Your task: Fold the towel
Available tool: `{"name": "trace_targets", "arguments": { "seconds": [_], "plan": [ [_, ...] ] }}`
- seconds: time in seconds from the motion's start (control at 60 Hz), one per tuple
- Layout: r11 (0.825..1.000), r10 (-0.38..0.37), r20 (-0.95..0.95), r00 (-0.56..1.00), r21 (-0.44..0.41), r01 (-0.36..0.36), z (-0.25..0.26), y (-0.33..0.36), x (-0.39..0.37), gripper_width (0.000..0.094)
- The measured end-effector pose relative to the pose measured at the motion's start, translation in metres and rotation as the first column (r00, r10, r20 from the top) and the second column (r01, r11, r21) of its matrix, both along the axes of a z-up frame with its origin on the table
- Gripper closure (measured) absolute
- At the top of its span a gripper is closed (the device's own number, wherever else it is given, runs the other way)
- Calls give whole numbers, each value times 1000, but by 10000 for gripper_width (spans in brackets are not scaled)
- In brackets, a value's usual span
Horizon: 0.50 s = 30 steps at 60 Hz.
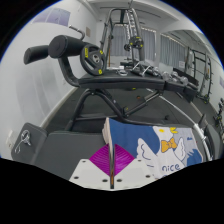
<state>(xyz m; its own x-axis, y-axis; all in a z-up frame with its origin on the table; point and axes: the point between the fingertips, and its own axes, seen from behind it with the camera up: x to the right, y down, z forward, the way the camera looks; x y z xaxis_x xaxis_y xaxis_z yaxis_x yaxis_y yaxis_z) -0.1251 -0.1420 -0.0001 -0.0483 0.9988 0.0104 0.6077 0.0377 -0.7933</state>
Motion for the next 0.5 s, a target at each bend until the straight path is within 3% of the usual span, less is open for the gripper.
{"name": "trace_targets", "arguments": {
  "seconds": [0.133,0.3,0.5],
  "plan": [
    [997,14,-97,995,-68,-20,69,16,15,915],
    [991,-71,-166,983,-125,51,136,105,28,910],
    [969,-202,-82,976,-162,187,90,210,26,910]
  ]
}}
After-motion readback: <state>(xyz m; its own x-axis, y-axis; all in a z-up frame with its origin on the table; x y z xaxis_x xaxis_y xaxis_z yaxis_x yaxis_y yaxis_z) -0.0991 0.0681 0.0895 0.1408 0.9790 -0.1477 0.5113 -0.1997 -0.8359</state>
